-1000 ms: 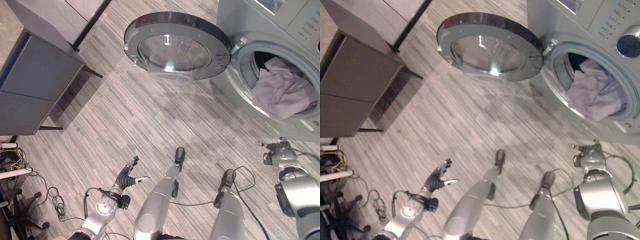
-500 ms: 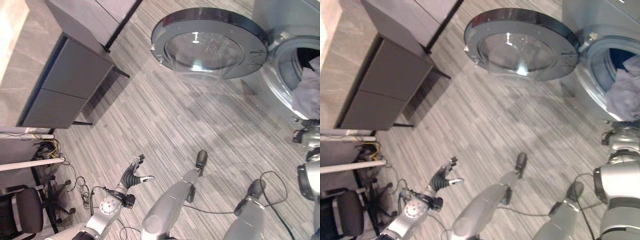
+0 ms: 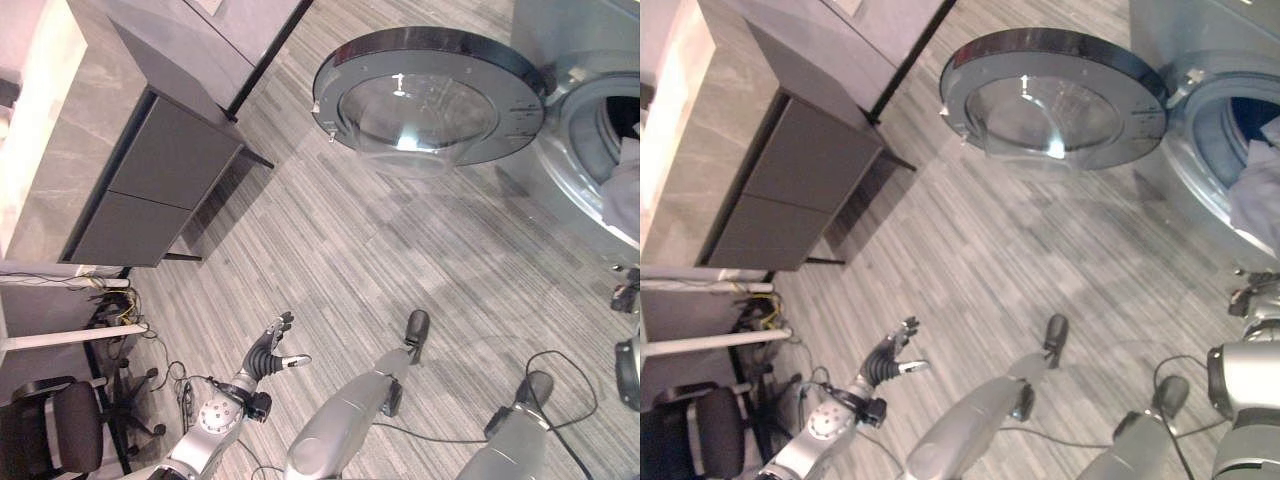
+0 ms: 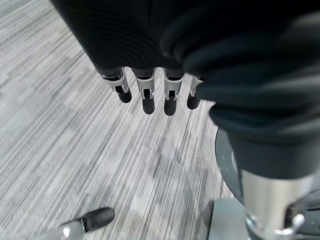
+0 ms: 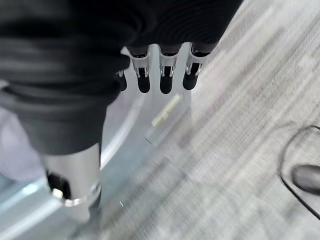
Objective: Grab the laundry basket,head to the washer,open it,put in the laundry and shut it.
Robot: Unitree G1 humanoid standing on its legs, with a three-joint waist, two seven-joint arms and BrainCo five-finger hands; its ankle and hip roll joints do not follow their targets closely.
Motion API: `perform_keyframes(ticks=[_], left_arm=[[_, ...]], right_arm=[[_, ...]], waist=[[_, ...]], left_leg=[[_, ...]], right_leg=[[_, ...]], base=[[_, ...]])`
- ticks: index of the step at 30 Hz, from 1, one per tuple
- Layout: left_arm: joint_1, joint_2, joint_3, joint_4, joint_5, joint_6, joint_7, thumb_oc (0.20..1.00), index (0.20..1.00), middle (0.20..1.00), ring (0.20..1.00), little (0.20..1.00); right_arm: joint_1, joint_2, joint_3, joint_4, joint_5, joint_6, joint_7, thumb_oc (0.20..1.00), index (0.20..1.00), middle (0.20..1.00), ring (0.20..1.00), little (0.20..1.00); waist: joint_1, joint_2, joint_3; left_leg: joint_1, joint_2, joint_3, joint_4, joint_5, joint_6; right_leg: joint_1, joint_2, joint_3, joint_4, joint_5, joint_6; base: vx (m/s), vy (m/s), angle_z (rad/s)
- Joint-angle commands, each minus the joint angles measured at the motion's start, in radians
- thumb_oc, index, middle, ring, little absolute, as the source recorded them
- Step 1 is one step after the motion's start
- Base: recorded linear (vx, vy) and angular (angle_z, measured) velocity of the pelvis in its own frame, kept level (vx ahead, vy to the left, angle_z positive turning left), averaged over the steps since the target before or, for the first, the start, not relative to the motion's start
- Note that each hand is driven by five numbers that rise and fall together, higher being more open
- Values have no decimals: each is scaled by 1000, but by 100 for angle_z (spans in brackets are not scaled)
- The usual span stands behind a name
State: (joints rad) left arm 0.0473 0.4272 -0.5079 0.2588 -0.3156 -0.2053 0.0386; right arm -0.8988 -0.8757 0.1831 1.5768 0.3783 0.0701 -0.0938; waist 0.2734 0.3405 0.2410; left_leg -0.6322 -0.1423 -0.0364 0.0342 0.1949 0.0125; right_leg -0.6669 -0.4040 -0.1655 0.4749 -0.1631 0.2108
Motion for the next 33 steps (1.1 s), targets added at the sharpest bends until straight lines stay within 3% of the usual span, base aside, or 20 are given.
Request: perform_keyframes(ticks=[1,2,7,13,14,16,17,18,19,20,29,33], left_arm=[[-32,17,3,2,-12,-4,-20,1000,1000,1000,1000,1000],[-33,22,-4,3,-12,3,-29,1000,1000,1000,1000,1000],[-23,36,-4,-6,-18,12,-46,1000,1000,1000,1000,1000],[-15,40,-3,-21,-18,13,-36,1000,1000,1000,1000,1000],[-9,40,0,-34,-18,10,-32,1000,1000,1000,1000,1000],[-8,42,1,-37,-17,7,-33,1000,1000,1000,1000,1000],[-8,43,2,-41,-19,6,-33,1000,1000,1000,1000,1000],[-8,43,2,-41,-20,6,-33,1000,1000,1000,1000,1000],[-8,45,4,-46,-25,4,-34,1000,1000,1000,1000,1000],[-8,45,6,-52,-29,3,-34,1000,1000,1000,1000,1000],[-12,46,15,-69,-48,-4,-20,1000,1000,1000,1000,1000],[-18,46,27,-67,-50,-15,0,1000,1000,1000,1000,1000]], right_arm=[[-20,-55,60,-40,5,-8,70,1000,1000,1000,1000,1000],[-21,-40,86,-43,-16,-10,92,1000,1000,1000,1000,1000],[-21,-27,128,-30,-85,-4,130,1000,1000,1000,1000,1000],[-65,-71,104,27,-113,5,73,1000,1000,1000,1000,1000],[-83,-120,74,30,-89,5,35,1000,1000,1000,1000,1000],[-88,-137,68,27,-79,4,28,1000,1000,1000,1000,1000],[-97,-151,67,23,-74,3,23,1000,1000,1000,1000,1000],[-109,-162,70,24,-70,4,18,1000,1000,1000,1000,1000],[-118,-173,70,23,-65,2,12,1000,1000,1000,1000,1000],[-128,-185,71,24,-60,3,7,1000,1000,1000,1000,1000],[-203,-205,86,21,-23,-8,-30,1000,1000,1000,1000,1000],[-290,-199,98,-27,54,-48,-81,1000,1000,1000,1000,1000]], waist=[[-2,-31,92],[-5,-46,94],[-10,-49,102],[-2,-32,97],[9,-17,89],[11,-13,86],[13,-3,88],[14,-8,82],[16,3,84],[17,-1,78],[22,16,68],[34,21,61]], left_leg=[[-99,69,10,124,-136,-79],[-99,71,7,139,-165,-84],[-109,73,10,167,-176,-80],[-107,67,9,160,-178,-78],[-106,58,8,150,-176,-79],[-106,55,8,147,-175,-79],[-118,53,11,144,-150,-71],[-110,51,8,144,-174,-79],[-122,49,12,142,-149,-70],[-113,46,10,142,-174,-78],[-134,25,12,138,-171,-74],[-151,19,10,122,-161,-76]], right_leg=[[308,-61,-40,-409,187,30],[313,-61,-35,-406,168,30],[302,-60,-24,-390,160,25],[295,-66,-20,-391,158,27],[293,-73,-20,-397,160,33],[291,-75,-18,-399,161,34],[277,-76,-19,-400,183,34],[285,-79,-14,-401,164,37],[273,-80,-15,-402,185,35],[280,-84,-11,-402,165,38],[257,-98,-3,-405,172,43],[245,-101,-9,-413,177,47]], base=[[78,-62,-14],[78,-69,-14],[18,-23,-6],[6,3,0],[31,18,0],[-8,44,-1],[29,39,-5],[-46,79,-2],[106,7,-1],[0,0,0],[27,21,2],[0,5,1]])
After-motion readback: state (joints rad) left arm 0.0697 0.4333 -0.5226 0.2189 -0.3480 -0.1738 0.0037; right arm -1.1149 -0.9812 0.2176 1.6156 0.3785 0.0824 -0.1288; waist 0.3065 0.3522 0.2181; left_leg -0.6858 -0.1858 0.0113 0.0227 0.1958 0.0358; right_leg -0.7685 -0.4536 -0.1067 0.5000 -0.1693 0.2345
